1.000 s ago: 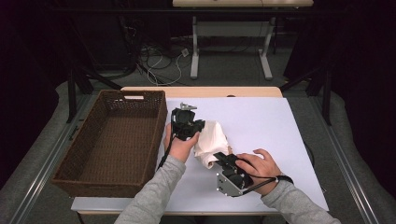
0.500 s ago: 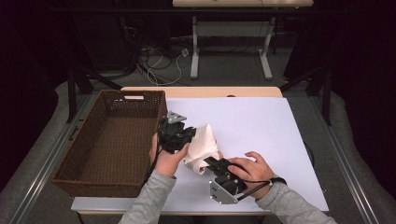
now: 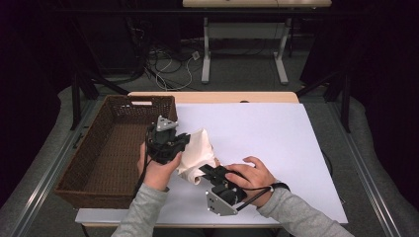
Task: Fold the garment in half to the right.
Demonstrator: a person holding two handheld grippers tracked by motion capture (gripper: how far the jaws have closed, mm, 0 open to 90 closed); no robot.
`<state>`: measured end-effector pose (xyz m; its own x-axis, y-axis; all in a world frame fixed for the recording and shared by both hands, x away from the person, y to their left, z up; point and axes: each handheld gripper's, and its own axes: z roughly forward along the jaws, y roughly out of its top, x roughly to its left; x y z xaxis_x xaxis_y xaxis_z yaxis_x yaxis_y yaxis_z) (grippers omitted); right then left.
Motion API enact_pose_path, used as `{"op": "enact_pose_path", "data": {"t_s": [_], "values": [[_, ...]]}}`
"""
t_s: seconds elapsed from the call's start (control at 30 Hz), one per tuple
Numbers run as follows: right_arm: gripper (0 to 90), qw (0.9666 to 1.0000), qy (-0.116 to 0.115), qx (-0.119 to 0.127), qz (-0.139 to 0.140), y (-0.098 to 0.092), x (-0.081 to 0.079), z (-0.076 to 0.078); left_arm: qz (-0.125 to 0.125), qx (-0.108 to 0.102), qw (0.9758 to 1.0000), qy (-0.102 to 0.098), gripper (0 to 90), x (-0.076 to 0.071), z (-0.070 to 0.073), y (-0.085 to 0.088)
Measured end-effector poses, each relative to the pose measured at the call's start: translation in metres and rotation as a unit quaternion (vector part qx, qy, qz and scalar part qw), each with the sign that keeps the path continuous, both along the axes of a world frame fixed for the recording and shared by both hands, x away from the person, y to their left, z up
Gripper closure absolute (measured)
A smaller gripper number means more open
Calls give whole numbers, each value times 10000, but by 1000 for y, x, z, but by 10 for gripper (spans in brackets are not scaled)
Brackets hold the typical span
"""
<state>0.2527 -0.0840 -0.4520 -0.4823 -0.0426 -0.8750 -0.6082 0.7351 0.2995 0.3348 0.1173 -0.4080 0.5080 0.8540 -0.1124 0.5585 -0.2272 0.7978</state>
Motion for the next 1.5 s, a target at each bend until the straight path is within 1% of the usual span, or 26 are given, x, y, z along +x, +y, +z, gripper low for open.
{"op": "enact_pose_path", "data": {"t_s": [0.03, 0.1, 0.17, 0.2, 0.23, 0.27, 0.3, 0.33, 0.37, 0.43, 0.53, 0.57, 0.6, 0.63, 0.67, 0.77, 0.8, 0.83, 0.87, 0.93, 1.07, 1.2, 1.23, 1.3, 1.47, 1.5], "values": [[814, 10000, 21, -7, 44, 6, 3, 1, 25, 20, 10000, 25, 848, 1, 1, 3], [814, 10000, 21, -19, 47, 9, 4, 2, 43, 32, 9999, 95, 848, 5, 2, 12], [814, 10000, 39, -14, 79, 15, 7, 3, 52, -57, 9999, 154, 848, 9, 3, 20], [814, 9999, 31, -1, 102, 18, 9, 4, 91, -162, 9996, 209, 848, 11, 4, 23], [814, 9999, 15, -29, 138, 23, 11, 5, 47, -197, 9995, 255, 848, 16, 6, 28], [814, 9999, 39, -20, 134, 25, 11, 6, 47, -197, 9995, 255, 848, 16, 6, 28], [814, 9999, 40, -42, 112, 28, 12, 7, 33, -227, 9992, 319, 848, 19, 7, 30], [814, 9998, 27, -46, 183, 31, 13, 8, 14, -282, 9986, 443, 848, 25, 8, 37], [814, 9998, 27, -46, 183, 31, 13, 8, 14, -282, 9986, 443, 848, 25, 8, 37], [814, 9998, 28, -33, 194, 37, 15, 10, 88, -176, 9987, 468, 848, 32, 13, 44], [814, 9998, 21, -45, 213, 43, 17, 12, 96, -173, 9985, 509, 848, 36, 17, 49], [814, 9997, 15, -1, 255, 44, 18, 12, 124, -164, 9983, 547, 848, 38, 19, 51], [814, 9996, -5, -8, 287, 49, 20, 14, 176, -74, 9984, 531, 848, 42, 22, 53], [814, 9997, 21, -44, 250, 50, 19, 15, 176, -74, 9984, 531, 848, 42, 22, 53], [814, 9995, 4, 2, 303, 53, 21, 15, 211, -43, 9981, 579, 848, 47, 25, 56], [814, 9995, 2, 3, 313, 56, 22, 17, 227, -35, 9978, 628, 849, 52, 28, 60], [814, 9995, -1, 18, 328, 58, 23, 18, 248, 4, 9976, 644, 849, 55, 30, 62], [814, 9995, -3, 47, 326, 62, 24, 20, 305, 2, 9972, 687, 849, 59, 32, 66], [814, 9994, 7, 42, 331, 63, 25, 20, 298, -27, 9967, 748, 849, 63, 33, 69], [814, 9994, -30, 38, 343, 67, 26, 22, 313, -138, 9957, 858, 849, 68, 34, 73], [814, 9993, 3, 46, 358, 75, 29, 24, 363, -152, 9953, 887, 849, 76, 39, 81], [814, 9995, 48, -16, 322, 83, 33, 27, 388, -111, 9956, 844, 849, 82, 45, 87], [814, 9995, 48, -16, 322, 83, 33, 27, 388, -111, 9956, 844, 849, 82, 45, 87], [814, 9993, 46, -8, 361, 88, 36, 28, 422, -119, 9954, 857, 849, 88, 48, 90], [814, 9994, -7, -100, 323, 97, 38, 32, 469, -83, 9948, 902, 849, 96, 52, 97], [814, 9995, 12, -71, 320, 99, 38, 33, 469, -74, 9948, 904, 849, 97, 52, 98]]}}
